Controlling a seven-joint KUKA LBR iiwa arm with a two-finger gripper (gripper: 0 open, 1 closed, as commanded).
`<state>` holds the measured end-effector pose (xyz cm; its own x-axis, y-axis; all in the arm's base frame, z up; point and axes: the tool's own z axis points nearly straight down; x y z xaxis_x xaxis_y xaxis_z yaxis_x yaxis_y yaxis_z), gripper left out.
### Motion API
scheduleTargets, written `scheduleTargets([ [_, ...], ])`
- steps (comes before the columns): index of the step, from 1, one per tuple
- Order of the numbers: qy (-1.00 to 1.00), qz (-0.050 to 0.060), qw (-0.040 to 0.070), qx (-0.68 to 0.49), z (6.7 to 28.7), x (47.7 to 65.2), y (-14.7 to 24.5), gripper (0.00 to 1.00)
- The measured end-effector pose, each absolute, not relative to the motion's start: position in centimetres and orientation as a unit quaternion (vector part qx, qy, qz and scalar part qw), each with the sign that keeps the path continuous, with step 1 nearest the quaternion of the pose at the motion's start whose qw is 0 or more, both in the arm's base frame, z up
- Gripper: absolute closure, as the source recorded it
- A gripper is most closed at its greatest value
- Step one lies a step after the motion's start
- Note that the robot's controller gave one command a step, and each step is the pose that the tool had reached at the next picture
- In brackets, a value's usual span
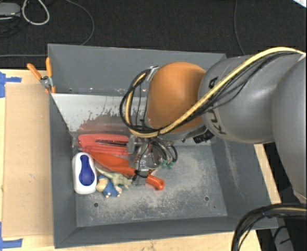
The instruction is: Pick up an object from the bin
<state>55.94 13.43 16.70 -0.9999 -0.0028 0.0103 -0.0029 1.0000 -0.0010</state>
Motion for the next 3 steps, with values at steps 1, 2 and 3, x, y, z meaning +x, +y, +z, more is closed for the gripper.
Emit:
scheduleTargets([
  [1, -1.0, 0.0, 0.001, -0.001, 17.1, 56.1, 13.3, 0.0],
  [2, -0.997, 0.002, 0.006, -0.071, 7.5, 60.2, 14.9, 0.0],
  [3, -0.998, -0.001, -0.001, -0.062, 11.5, 60.5, 15.8, 0.0],
])
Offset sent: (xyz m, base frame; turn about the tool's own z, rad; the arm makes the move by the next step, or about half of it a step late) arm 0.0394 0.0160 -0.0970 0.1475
